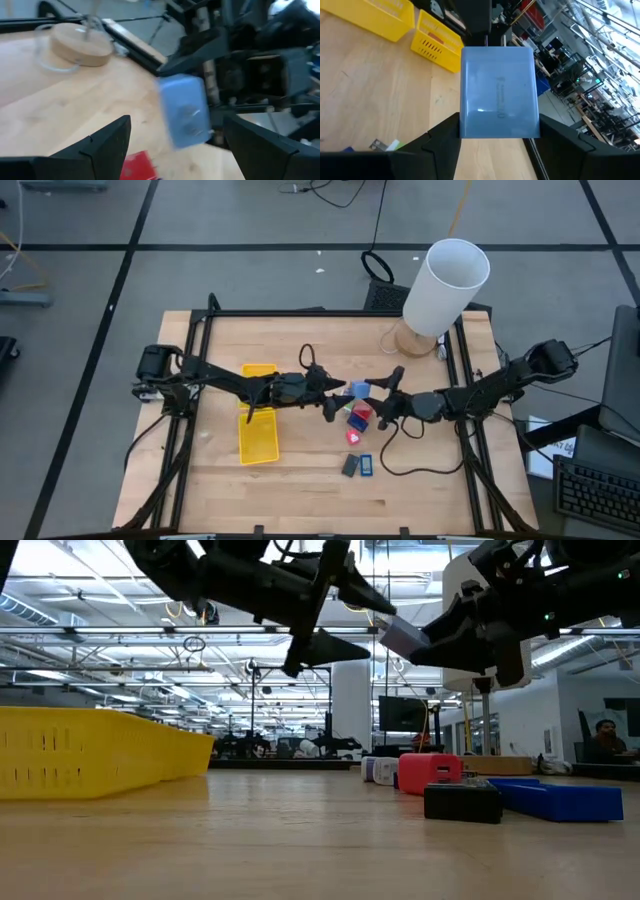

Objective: Pick & Place Office items
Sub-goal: Put the blue charger adapter into the top yellow bin

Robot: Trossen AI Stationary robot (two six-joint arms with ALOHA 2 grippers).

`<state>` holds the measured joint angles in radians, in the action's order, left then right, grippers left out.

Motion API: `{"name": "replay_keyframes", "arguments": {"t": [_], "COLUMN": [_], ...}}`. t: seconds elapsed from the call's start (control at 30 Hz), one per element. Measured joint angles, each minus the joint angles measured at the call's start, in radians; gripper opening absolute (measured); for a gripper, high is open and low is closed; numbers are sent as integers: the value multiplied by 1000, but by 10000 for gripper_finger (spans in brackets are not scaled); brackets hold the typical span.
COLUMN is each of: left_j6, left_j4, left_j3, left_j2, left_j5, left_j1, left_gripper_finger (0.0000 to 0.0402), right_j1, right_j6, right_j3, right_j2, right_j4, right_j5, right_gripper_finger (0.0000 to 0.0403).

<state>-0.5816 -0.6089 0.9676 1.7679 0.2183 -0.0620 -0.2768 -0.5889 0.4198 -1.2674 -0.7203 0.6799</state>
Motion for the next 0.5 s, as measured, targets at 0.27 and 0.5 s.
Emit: {"name": "replay_keyframes", "arguments": {"t": [0.27, 0.5], "left_j6": [3, 15], "left_j4": [-29, -34], "left_j3": [0, 0], "left_j2": [-4, -4], "left_j5": [-10, -10], "left_j1": [-6, -7], "left_gripper_finger": [311, 316], "right_j1": [0, 0], "right_j6": [-27, -52], "right_j3": [19, 91], "right_j2": [-63, -157], "right_j4": [-99, -99], "right_j5": [0, 2], "right_gripper_finger": [218, 216]}}
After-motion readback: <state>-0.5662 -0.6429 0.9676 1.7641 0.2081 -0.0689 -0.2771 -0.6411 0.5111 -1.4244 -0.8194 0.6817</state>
